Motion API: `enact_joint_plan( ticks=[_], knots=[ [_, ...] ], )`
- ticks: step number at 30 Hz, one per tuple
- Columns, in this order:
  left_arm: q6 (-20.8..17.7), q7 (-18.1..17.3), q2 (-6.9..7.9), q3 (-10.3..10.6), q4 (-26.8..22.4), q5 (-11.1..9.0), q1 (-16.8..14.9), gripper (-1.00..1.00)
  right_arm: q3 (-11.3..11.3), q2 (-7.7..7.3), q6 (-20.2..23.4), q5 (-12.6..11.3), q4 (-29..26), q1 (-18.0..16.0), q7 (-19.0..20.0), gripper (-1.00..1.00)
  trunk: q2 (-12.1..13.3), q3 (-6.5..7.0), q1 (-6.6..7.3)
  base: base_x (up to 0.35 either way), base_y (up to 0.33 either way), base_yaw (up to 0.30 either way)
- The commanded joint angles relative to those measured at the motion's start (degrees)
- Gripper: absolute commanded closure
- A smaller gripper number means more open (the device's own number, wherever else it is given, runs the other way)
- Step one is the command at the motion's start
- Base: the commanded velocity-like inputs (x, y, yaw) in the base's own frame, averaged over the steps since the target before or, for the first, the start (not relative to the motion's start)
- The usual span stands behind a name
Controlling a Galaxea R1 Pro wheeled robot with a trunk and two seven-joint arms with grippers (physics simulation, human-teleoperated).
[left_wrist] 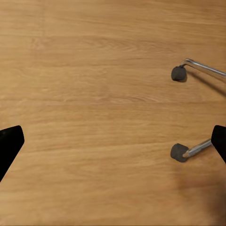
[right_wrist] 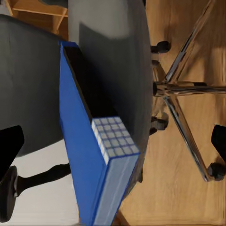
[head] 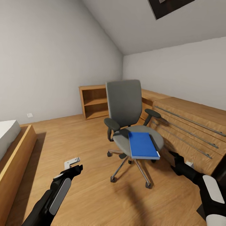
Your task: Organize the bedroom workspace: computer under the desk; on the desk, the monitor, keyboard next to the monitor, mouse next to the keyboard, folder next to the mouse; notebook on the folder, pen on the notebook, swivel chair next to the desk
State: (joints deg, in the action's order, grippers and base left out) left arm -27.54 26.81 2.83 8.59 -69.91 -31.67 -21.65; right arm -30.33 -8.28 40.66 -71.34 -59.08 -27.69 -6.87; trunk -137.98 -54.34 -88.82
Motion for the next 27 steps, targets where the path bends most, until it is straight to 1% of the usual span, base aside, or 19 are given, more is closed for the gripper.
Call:
enact_joint_plan(
  ticks=[1,6,8,10,11,12,13,14,15,18,20,23,27],
  knots=[
    [-0.05,0.58,0.07,0.19,-0.07,-0.59,-0.05,-1.00,-0.09,-0.08,0.22,-0.64,0.28,-0.04,-0.53,-1.00,-0.44,-0.24,-0.21,0.000,0.000,0.000],
    [-0.05,0.60,0.07,0.20,-0.06,-0.59,-0.05,-1.00,-0.08,-0.50,0.27,-0.57,0.90,-0.01,0.15,-1.00,-2.45,-1.14,-1.31,0.000,0.000,0.000],
    [-0.05,0.59,0.07,0.20,-0.06,-0.59,-0.05,-1.00,-0.08,-0.72,0.28,-0.57,1.48,-0.02,1.66,-1.00,-3.25,-1.50,-1.75,0.000,0.000,0.000],
    [-0.05,0.58,0.07,0.20,-0.05,-0.59,-0.05,-1.00,-0.08,-1.22,0.37,-0.52,3.14,0.00,5.15,-1.00,-4.05,-1.86,-2.19,0.000,0.000,0.000],
    [-0.05,0.58,0.07,0.20,-0.05,-0.59,-0.05,-1.00,-0.08,-1.39,0.37,-0.51,3.71,0.00,6.20,-1.00,-4.45,-2.04,-2.41,0.000,0.000,0.000],
    [-0.05,0.59,0.07,0.20,-0.02,-0.59,-0.05,-1.00,-0.05,-1.68,0.38,-0.49,4.95,-0.01,8.37,-1.00,-4.85,-2.22,-2.63,0.000,0.000,0.000],
    [-0.05,0.60,0.07,0.20,-0.01,-0.59,-0.06,-1.00,-0.03,-1.78,0.38,-0.49,5.58,-0.02,9.48,-1.00,-5.26,-2.40,-2.85,0.000,0.000,0.000],
    [-0.05,0.60,0.07,0.20,0.00,-0.59,-0.06,-1.00,-0.01,-1.86,0.38,-0.49,6.16,-0.02,10.55,-1.00,-5.27,-2.62,-2.88,0.000,0.000,0.000],
    [-0.05,0.60,0.07,0.20,0.01,-0.59,-0.06,-1.00,0.03,-1.98,0.35,-0.45,7.11,-0.01,12.54,-1.00,-5.29,-2.84,-2.90,0.000,0.000,0.000],
    [-0.05,0.61,0.07,0.23,0.03,-0.59,-0.06,-1.00,0.13,-2.03,0.32,-0.11,8.31,0.00,15.82,-1.00,-5.33,-3.50,-2.98,0.000,0.000,0.000],
    [-0.05,0.60,0.07,0.26,0.03,-0.59,-0.06,-1.00,0.22,-1.93,0.31,0.19,8.66,0.00,16.89,-1.00,-5.35,-3.95,-3.03,0.000,0.000,0.000],
    [-0.05,0.61,0.07,0.28,0.03,-0.59,-0.06,-1.00,0.25,-1.83,0.30,0.26,8.80,0.01,17.40,-1.00,-5.39,-4.61,-3.11,0.000,0.000,0.000],
    [-0.05,0.58,0.07,0.28,0.09,-0.59,-0.06,-1.00,0.28,-1.77,0.30,0.20,8.86,0.01,17.67,-1.00,-5.39,-4.61,-3.11,0.000,0.000,0.000]
  ],
)
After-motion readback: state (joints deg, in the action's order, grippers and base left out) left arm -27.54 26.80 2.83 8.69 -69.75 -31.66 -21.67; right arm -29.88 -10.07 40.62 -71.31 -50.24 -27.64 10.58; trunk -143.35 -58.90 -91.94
